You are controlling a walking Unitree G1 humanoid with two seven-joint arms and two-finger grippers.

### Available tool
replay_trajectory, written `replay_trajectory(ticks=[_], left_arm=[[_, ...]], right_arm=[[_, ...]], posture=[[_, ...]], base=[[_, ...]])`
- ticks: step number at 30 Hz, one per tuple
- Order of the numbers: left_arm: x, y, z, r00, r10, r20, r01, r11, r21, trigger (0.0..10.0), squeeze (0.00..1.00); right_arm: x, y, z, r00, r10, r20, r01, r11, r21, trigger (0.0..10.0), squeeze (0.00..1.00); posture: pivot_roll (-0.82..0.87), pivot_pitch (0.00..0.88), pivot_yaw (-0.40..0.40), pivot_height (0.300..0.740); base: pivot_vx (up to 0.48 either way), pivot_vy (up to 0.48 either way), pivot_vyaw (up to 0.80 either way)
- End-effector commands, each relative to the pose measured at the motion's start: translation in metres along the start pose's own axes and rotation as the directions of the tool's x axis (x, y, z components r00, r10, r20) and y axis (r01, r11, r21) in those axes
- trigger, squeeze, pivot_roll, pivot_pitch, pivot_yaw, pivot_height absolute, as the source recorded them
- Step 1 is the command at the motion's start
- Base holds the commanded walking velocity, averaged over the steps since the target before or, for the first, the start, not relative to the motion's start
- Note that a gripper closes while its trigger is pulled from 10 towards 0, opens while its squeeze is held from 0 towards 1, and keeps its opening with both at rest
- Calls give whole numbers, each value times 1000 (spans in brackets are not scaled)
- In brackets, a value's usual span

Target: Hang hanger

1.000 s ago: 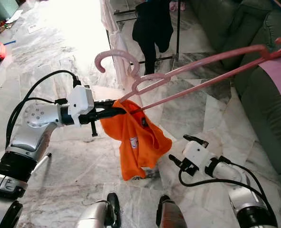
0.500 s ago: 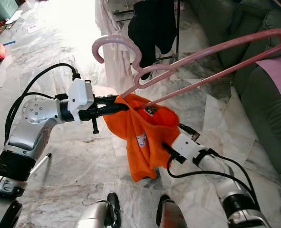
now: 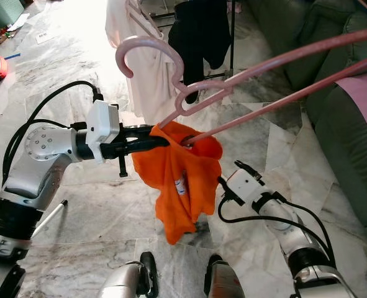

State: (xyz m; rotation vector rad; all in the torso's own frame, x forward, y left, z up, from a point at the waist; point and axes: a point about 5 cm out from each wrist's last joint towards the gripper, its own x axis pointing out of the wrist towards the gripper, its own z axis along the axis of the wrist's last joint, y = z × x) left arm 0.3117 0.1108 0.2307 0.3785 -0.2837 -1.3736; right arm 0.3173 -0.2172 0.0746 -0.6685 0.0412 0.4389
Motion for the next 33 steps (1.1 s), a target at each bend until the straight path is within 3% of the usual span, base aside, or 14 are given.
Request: replay_trajectory(ticks=[1, 10, 14, 15, 16, 19, 22, 27, 31, 33], left_arm=[[-5, -2, 9, 999, -31, 33, 32, 999, -7, 0, 0], [-8, -11, 10, 991, -126, 40, 129, 986, -109, 0, 0], [-8, -12, -6, 993, -115, -18, 111, 985, -135, 0, 0], [-8, -12, -10, 994, -105, -31, 100, 986, -136, 0, 0], [-7, -12, -16, 995, -91, -42, 84, 987, -138, 0, 0], [-8, -15, -48, 994, -14, -109, -3, 987, -160, 0, 0], [-13, -23, -74, 983, 30, -183, -63, 982, -178, 0, 0], [-15, -25, -88, 969, 63, -238, -103, 982, -160, 0, 0], [-16, -21, -105, 936, 175, -306, -217, 970, -107, 0, 0], [-13, -22, -110, 932, 194, -307, -239, 964, -117, 0, 0]], right_arm=[[-3, -2, -4, 1000, -4, -6, 5, 1000, 26, 10000, 0], [-1, -9, 13, 988, 102, 118, -117, 985, 125, 10000, 0], [1, -15, 24, 970, 157, 185, -197, 955, 222, 10000, 59], [1, -16, 25, 968, 163, 191, -206, 951, 229, 10000, 965], [1, -16, 26, 965, 172, 196, -218, 945, 244, 10000, 1000], [-1, -12, 22, 967, 177, 182, -222, 939, 263, 10000, 1000], [-8, 6, 14, 962, 210, 174, -257, 913, 317, 10000, 1000], [-14, 20, 7, 963, 222, 154, -263, 898, 352, 10000, 1000], [-16, 32, 3, 972, 194, 129, -230, 887, 399, 10000, 1000], [-17, 33, 2, 977, 183, 109, -211, 893, 397, 10000, 1000]], posture=[[1, 293, 100, 740], [2, 296, 103, 740], [-5, 296, 105, 740], [-10, 295, 105, 740], [-12, 294, 104, 740], [-30, 282, 97, 740], [-43, 275, 89, 740], [-61, 259, 84, 740], [-81, 241, 87, 740], [-87, 236, 88, 740]], base=[[0, 0, 0], [0, 0, 0], [0, 0, 0], [0, 0, 0], [0, 0, 0], [0, 0, 0], [0, 0, 0], [0, 0, 0], [0, 0, 0], [0, 0, 0]])
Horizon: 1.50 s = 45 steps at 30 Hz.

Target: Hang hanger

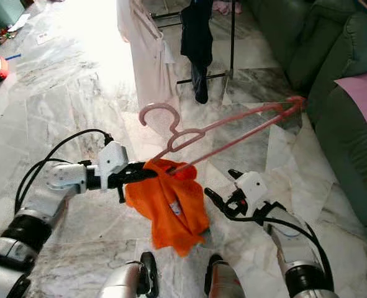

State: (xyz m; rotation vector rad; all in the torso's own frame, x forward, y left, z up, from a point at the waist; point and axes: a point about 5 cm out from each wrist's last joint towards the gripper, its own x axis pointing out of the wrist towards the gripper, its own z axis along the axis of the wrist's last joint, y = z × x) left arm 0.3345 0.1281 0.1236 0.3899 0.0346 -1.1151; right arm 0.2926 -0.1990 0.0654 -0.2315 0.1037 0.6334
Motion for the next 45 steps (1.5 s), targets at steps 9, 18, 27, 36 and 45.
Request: replay_trajectory(ticks=[9, 18, 27, 36, 45], left_arm=[[8, -4, -14, 998, 30, -56, -28, 999, 41, 0, 0], [14, 23, 46, 989, -73, 129, 56, 990, 126, 0, 0], [0, 37, 85, 958, -199, 204, 164, 971, 176, 0, 0], [-16, 33, 96, 922, -341, 184, 311, 935, 173, 0, 0], [-19, 18, 123, 862, -446, 242, 404, 892, 204, 0, 0]], right_arm=[[-3, 7, -6, 999, -5, -39, 5, 1000, 5, 10000, 1000], [-11, 4, 1, 999, 32, -18, -32, 999, 13, 10000, 1000], [-28, -7, 4, 991, 122, -62, -124, 992, -16, 10000, 0], [-41, -39, 27, 981, 160, -105, -170, 981, -93, 10000, 0], [-31, -51, 36, 968, 203, -149, -225, 962, -151, 10000, 0]], posture=[[-114, 208, 82, 740], [-97, 216, 79, 740], [-64, 253, 98, 740], [-46, 281, 102, 740], [-33, 285, 104, 740]], base=[[0, 0, 0], [0, 0, 0], [0, 0, 0], [0, 0, 0], [0, 0, 0]])
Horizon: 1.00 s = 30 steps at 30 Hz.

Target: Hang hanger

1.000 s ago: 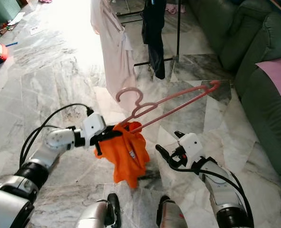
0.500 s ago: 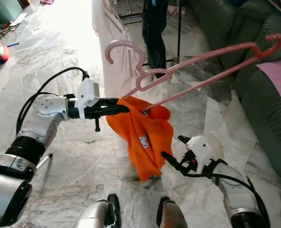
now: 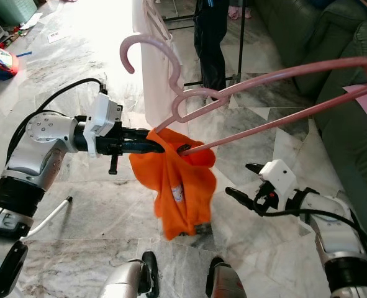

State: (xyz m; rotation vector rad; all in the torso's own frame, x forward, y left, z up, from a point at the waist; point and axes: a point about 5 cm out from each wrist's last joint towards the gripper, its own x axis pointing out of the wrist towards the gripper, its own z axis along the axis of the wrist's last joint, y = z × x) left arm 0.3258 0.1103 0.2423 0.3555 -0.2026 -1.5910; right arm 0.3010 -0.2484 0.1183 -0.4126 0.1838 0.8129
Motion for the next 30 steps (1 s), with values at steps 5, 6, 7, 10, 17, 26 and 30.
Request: replay_trajectory(ticks=[5, 6, 7, 10, 17, 26, 30], left_arm=[[1, -10, 20, 996, -65, 64, 65, 998, -10, 0, 0], [2, -13, 22, 995, -72, 69, 73, 997, -20, 0, 0], [2, -15, 24, 995, -78, 67, 79, 997, -20, 0, 0], [4, -17, 26, 994, -84, 74, 86, 996, -24, 0, 0], [11, -25, 28, 991, -87, 98, 92, 995, -49, 0, 0], [14, -28, 35, 989, -88, 116, 95, 994, -57, 0, 0], [14, -29, 38, 989, -88, 119, 95, 994, -54, 0, 0]], right_arm=[[11, 0, 4, 997, 73, -25, -74, 996, -43, 10000, 0], [14, -1, 6, 996, 85, -22, -85, 995, -42, 10000, 0], [18, -1, 7, 995, 94, -18, -95, 995, -42, 10000, 0], [23, -1, 9, 995, 101, -8, -101, 994, -36, 10000, 0], [44, 7, 18, 989, 137, 57, -137, 991, -5, 10000, 0], [70, 22, 16, 983, 146, 110, -156, 984, 87, 0, 0], [77, 23, 17, 984, 104, 148, -127, 980, 155, 0, 0]], posture=[[-20, 289, 104, 740], [-16, 290, 103, 740], [-12, 291, 104, 740], [-9, 292, 103, 740], [-4, 294, 96, 740], [6, 295, 93, 740], [12, 297, 94, 740]], base=[[0, 0, 0], [0, 0, 0], [0, 0, 0], [0, 0, 0], [0, 0, 0], [0, 0, 0], [0, 0, 0]])
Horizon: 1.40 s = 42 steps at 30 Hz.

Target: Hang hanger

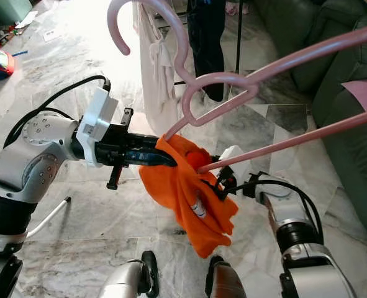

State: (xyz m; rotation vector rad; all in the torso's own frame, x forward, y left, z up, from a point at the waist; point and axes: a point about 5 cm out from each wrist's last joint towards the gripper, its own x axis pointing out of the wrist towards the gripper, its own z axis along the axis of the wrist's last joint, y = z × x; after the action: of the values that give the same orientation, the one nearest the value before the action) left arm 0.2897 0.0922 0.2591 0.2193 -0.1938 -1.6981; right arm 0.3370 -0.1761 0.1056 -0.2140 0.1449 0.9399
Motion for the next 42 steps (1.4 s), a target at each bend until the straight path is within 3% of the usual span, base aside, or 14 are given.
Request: replay_trajectory(ticks=[1, 6, 13, 19, 24, 27, 29, 30, 31, 33, 34, 40, 41, 42], left_arm=[[-2, -3, 9, 1000, -9, 17, 8, 1000, 29, 0, 0], [-2, -5, 11, 1000, -15, 14, 15, 1000, 25, 0, 0], [-3, -6, 8, 1000, -17, -5, 17, 1000, 17, 0, 0], [-6, -5, 0, 999, 1, -34, -1, 1000, 8, 0, 0], [-15, -3, -17, 995, 27, -95, -28, 1000, -8, 0, 0], [-14, -5, -16, 996, 15, -89, -16, 1000, -14, 0, 0], [-13, -6, -14, 996, 5, -86, -7, 1000, -14, 0, 0], [-13, -6, -14, 996, 3, -86, -4, 1000, -13, 0, 0], [-13, -5, -13, 996, 2, -86, -3, 1000, -12, 0, 0], [-14, -4, -14, 996, 1, -87, -2, 1000, -10, 0, 0], [-14, -4, -14, 996, 1, -89, -1, 1000, -7, 0, 0], [-11, -7, -9, 996, -29, -81, 29, 1000, -9, 0, 0], [-10, -8, -6, 996, -40, -74, 39, 999, -6, 0, 0], [-9, -9, -4, 996, -45, -71, 44, 999, -4, 0, 0]], right_arm=[[2, 0, -2, 999, -23, 24, 22, 999, 32, 0, 0], [13, 2, 1, 996, -70, 49, 68, 997, 35, 0, 0], [15, 1, 3, 996, -71, 60, 69, 997, 33, 0, 0], [9, 2, 1, 996, -56, 64, 56, 998, 6, 0, 0], [-7, 8, -6, 998, 7, 63, -5, 999, -39, 0, 0], [-15, 8, -8, 999, 21, 49, -18, 998, -55, 0, 0], [-21, 7, -10, 999, 44, 30, -42, 997, -59, 7608, 0], [-23, 7, -10, 999, 49, 23, -48, 997, -63, 7608, 0], [-24, 5, -9, 999, 44, 15, -42, 996, -75, 10000, 0], [-28, 1, -5, 999, 50, 13, -49, 997, -67, 10000, 55], [-30, -3, -1, 999, 44, 20, -42, 997, -66, 10000, 1000], [-36, -12, 4, 1000, 14, 1, -14, 997, -82, 10000, 1000], [-37, -15, 5, 1000, 7, 0, -7, 997, -71, 10000, 620], [-36, -17, 6, 1000, 1, 2, -1, 998, -66, 10000, 620]], posture=[[21, 297, 94, 740], [33, 295, 101, 740], [34, 297, 103, 740], [30, 296, 101, 740], [22, 295, 100, 740], [21, 294, 102, 740], [21, 295, 102, 740], [21, 295, 102, 740], [20, 295, 103, 740], [19, 295, 106, 740], [19, 295, 106, 740], [25, 294, 106, 740], [28, 294, 105, 740], [28, 294, 105, 740]], base=[[0, 0, 0], [0, 0, 0], [0, 0, 0], [0, 0, 0], [0, 0, 0], [0, 0, 0], [0, 0, 0], [0, 0, 0], [0, 0, 0], [0, 0, 0], [0, 0, 0], [0, 0, 0], [0, 0, 0], [0, 0, 0]])
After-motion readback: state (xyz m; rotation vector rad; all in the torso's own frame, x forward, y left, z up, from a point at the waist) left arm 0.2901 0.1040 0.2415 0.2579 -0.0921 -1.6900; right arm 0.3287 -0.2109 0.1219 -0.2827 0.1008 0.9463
